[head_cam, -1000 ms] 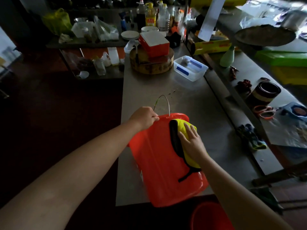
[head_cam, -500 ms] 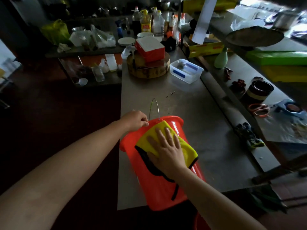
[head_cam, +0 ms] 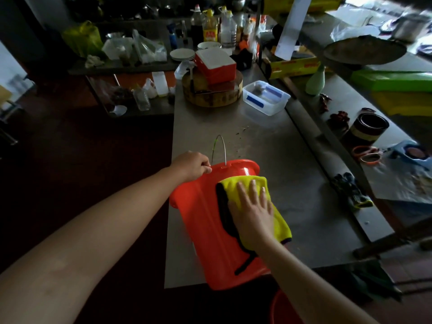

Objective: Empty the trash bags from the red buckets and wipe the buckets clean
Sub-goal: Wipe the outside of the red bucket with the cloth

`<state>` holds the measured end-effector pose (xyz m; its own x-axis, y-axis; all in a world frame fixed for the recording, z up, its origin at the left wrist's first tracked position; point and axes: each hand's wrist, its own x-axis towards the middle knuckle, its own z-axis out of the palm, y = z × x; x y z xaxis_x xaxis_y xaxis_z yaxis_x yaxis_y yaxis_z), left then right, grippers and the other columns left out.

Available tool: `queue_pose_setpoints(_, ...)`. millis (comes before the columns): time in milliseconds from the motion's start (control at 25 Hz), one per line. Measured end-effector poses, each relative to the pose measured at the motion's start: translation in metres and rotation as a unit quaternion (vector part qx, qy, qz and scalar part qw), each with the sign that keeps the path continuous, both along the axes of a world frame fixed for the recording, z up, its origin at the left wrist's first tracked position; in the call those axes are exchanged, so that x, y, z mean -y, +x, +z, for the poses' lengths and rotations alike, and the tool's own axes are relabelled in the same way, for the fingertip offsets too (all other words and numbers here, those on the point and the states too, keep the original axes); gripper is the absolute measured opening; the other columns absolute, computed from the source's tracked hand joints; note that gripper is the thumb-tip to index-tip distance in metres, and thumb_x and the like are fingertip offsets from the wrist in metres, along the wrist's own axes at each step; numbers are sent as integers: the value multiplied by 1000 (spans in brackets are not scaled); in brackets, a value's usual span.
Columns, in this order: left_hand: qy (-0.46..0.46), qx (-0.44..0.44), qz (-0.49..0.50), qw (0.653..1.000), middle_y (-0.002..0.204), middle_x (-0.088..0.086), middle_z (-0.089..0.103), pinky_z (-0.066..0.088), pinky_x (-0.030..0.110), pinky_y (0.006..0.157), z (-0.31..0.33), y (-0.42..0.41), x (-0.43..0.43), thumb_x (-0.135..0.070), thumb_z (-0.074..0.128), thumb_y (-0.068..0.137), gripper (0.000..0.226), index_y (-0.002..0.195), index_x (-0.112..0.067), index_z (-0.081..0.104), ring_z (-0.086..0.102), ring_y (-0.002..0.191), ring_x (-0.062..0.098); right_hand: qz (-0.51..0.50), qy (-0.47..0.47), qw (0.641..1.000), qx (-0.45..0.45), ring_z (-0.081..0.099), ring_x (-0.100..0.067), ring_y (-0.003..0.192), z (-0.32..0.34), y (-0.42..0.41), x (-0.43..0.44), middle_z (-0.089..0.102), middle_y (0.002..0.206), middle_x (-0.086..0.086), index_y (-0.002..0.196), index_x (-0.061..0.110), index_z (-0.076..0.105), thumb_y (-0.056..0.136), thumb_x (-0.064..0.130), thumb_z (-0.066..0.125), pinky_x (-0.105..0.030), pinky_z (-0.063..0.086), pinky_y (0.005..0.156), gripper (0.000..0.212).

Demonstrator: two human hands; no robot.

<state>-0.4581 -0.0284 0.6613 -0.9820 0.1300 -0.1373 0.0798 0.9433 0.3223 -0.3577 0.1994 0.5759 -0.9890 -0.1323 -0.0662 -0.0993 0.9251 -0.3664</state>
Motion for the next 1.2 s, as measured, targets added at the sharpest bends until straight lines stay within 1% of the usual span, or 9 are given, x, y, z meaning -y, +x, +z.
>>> queue_pose_setpoints(120,-2,2,0,1000,108,1,71,42,29,79,0,2,0,-35,67,93,19,105,-21,74,62,105,21,134,91,983,-85,-26,-36,151,-4,37,41,-17,167,0,158,46,7,100,64,24,-60,-10,121,64)
queue_pose_setpoints(200,-2,7,2,1000,107,1,70,46,32,82,0,4,0,-33,66,94,18,105,-20,73,62,104,21,197,129,966,-108,-21,-37,152,-14,45,55,-6,170,-1,158,41,24,99,59,31,-64,-6,120,62)
queue_pose_setpoints(320,-7,11,3,1000,105,2,69,51,37,86,-1,7,3,-32,66,94,16,103,-20,71,63,101,22,218,127,961,-111,-20,-33,153,-10,37,46,-4,170,2,158,43,24,99,62,29,-63,-3,122,62)
queue_pose_setpoints(520,-5,2,13,1000,104,2,70,53,36,85,-4,10,5,-32,67,93,14,101,-22,71,64,98,21,54,-18,998,-22,-12,-21,156,-9,8,-24,-10,168,12,156,53,6,96,75,26,-46,7,125,67)
queue_pose_setpoints(640,1,-1,24,1000,102,-1,70,53,36,84,-3,13,3,-34,67,93,14,101,-23,71,64,95,19,-66,-187,974,110,22,-25,153,-23,-16,-56,13,168,9,154,55,13,82,85,29,-49,30,119,79)
queue_pose_setpoints(720,-2,-5,31,999,101,-1,70,52,33,81,-4,14,1,-34,66,94,14,101,-23,70,64,93,18,-95,-229,960,128,28,-26,150,-25,-15,-59,20,167,8,154,54,16,80,86,29,-50,32,117,82)
queue_pose_setpoints(960,-7,-12,35,999,105,1,70,46,30,76,-7,13,3,-34,66,94,17,104,-21,70,64,97,21,83,46,992,-83,-16,-36,153,-12,55,9,-12,167,6,157,48,10,99,65,30,-57,-2,123,64)
queue_pose_setpoints(1080,-17,-18,29,999,106,3,70,46,31,77,-7,14,0,-32,65,94,16,104,-20,69,64,98,23,193,126,963,-137,-8,-41,154,-26,73,40,5,170,0,155,42,32,96,57,42,-66,2,118,62)
queue_pose_setpoints(1200,-15,-16,29,999,107,4,69,50,34,80,-6,16,2,-32,65,95,16,105,-19,68,63,96,22,211,130,958,-142,-7,-36,155,-26,69,34,8,170,2,155,42,33,97,59,39,-63,3,118,60)
